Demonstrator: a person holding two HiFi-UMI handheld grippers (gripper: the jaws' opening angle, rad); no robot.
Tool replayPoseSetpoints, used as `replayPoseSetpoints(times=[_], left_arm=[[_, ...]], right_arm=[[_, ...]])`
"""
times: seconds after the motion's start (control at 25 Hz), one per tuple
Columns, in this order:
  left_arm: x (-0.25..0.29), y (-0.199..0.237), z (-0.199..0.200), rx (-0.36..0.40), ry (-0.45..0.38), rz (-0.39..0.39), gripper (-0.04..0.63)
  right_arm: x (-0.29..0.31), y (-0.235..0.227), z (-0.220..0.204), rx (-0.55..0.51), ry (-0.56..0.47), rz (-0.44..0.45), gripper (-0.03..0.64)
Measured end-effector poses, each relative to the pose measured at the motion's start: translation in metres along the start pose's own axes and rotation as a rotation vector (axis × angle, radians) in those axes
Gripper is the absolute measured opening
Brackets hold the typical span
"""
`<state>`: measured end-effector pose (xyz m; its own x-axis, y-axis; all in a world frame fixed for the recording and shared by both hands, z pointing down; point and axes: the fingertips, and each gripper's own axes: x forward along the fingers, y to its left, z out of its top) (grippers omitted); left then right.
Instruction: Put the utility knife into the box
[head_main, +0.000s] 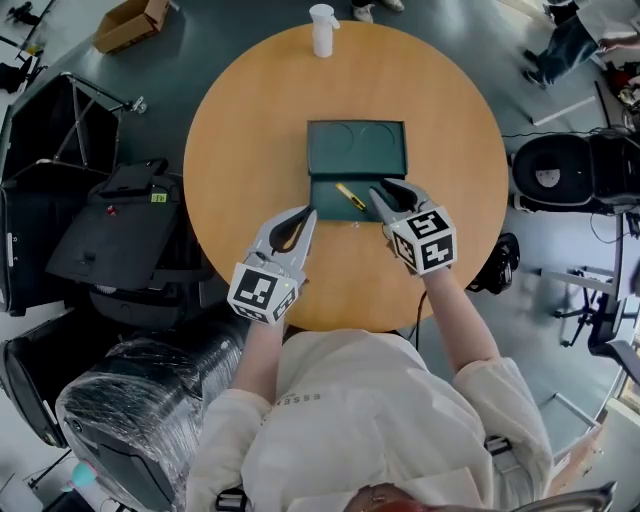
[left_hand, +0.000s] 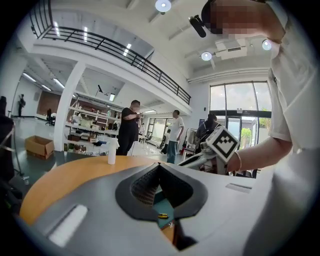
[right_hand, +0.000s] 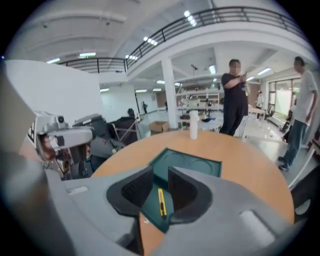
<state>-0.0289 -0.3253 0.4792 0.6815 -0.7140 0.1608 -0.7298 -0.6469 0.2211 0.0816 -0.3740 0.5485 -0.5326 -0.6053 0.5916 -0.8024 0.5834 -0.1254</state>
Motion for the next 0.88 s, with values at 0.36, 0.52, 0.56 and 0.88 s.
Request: replayPoseSetpoints(times=[0.36, 0.52, 0.56, 0.88], left_arm=[[-0.03, -0.079, 0.047, 0.136, -0.074, -0.043, 0.009], [-0.049, -0.096, 0.05, 0.143, -0.114, -0.022, 0.009], [-0.055, -0.099, 0.048, 0.136, -0.117, -0.016, 0.009], [-0.1, -0.125, 0.03, 0.122, -0.123, -0.026, 0.009]], right_arm=[[-0.129, 0.034, 0.038, -0.045, -0.356, -0.079, -0.008], [-0.153, 0.046, 0.025, -0.03, -0.385, -0.094, -0.008], [-0.158, 0.051, 0.021, -0.025, -0.383, -0.094, -0.008], [-0.197, 0.089, 0.001, -0.041, -0.405, -0.113, -0.008]])
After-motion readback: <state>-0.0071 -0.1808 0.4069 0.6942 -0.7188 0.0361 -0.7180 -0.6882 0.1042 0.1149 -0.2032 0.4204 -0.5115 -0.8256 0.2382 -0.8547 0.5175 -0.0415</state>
